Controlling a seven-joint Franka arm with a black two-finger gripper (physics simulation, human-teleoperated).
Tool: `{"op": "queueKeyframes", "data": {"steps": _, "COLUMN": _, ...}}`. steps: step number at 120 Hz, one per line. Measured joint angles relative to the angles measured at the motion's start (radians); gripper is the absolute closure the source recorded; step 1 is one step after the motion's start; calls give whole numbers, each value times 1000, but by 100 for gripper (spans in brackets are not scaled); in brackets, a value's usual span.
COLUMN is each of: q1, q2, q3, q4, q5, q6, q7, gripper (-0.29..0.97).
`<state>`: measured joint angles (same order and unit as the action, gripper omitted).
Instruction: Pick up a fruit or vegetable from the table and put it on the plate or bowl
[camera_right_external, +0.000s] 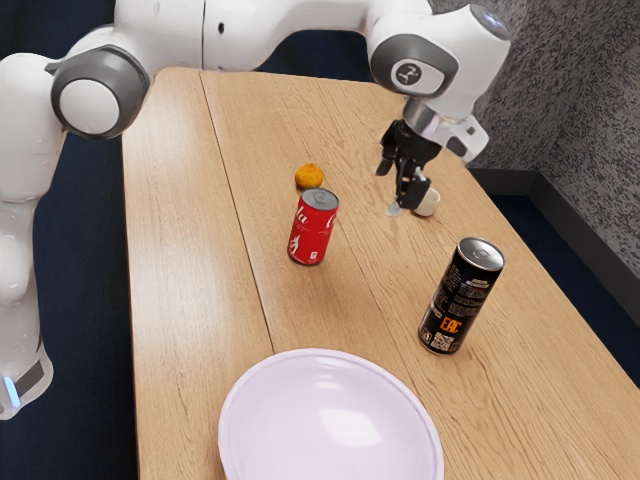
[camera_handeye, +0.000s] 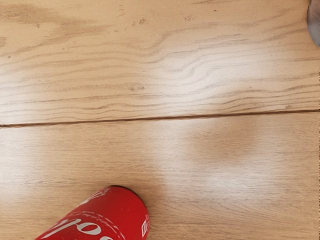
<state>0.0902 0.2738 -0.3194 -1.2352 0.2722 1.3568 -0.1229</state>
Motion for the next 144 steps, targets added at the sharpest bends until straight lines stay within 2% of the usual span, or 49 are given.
{"op": "queueKeyframes", "data": {"steps": 24, "q1": -3, "q2": 0, "q3": 4, "q4": -2, "q5": 25, "q6": 104, "q7": -31, "gripper": 0}}
{"op": "queueKeyframes", "data": {"steps": 39, "q1": 19, "q2": -16, "q3": 6, "q4": -4, "q5": 37, "q6": 121, "q7": -45, "gripper": 0}}
{"op": "queueKeyframes", "data": {"steps": 56, "q1": 20, "q2": -25, "q3": 46, "q4": -5, "q5": 37, "q6": 113, "q7": -58, "gripper": 0}}
{"op": "queueKeyframes", "data": {"steps": 62, "q1": 13, "q2": -62, "q3": 114, "q4": -35, "q5": 8, "q6": 107, "q7": -57, "gripper": 0}}
{"op": "queueKeyframes", "data": {"steps": 76, "q1": -34, "q2": -203, "q3": 340, "q4": -190, "q5": -72, "q6": 106, "q7": -53, "gripper": 0}}
{"op": "queueKeyframes", "data": {"steps": 85, "q1": -173, "q2": -242, "q3": 573, "q4": -274, "q5": -119, "q6": 124, "q7": -49, "gripper": 0}}
{"op": "queueKeyframes", "data": {"steps": 91, "q1": -239, "q2": -250, "q3": 697, "q4": -321, "q5": -151, "q6": 141, "q7": -45, "gripper": 0}}
{"op": "queueKeyframes", "data": {"steps": 100, "q1": -234, "q2": -249, "q3": 774, "q4": -357, "q5": -185, "q6": 171, "q7": -34, "gripper": 0}}
{"op": "queueKeyframes", "data": {"steps": 111, "q1": -119, "q2": -224, "q3": 746, "q4": -374, "q5": -228, "q6": 207, "q7": -13, "gripper": 0}}
{"op": "queueKeyframes", "data": {"steps": 124, "q1": 131, "q2": -188, "q3": 504, "q4": -382, "q5": -251, "q6": 254, "q7": 11, "gripper": 0}}
{"op": "queueKeyframes", "data": {"steps": 132, "q1": 157, "q2": -165, "q3": 437, "q4": -387, "q5": -259, "q6": 284, "q7": 24, "gripper": 0}}
{"op": "queueKeyframes", "data": {"steps": 144, "q1": 162, "q2": -150, "q3": 414, "q4": -407, "q5": -267, "q6": 319, "q7": 44, "gripper": 0}}
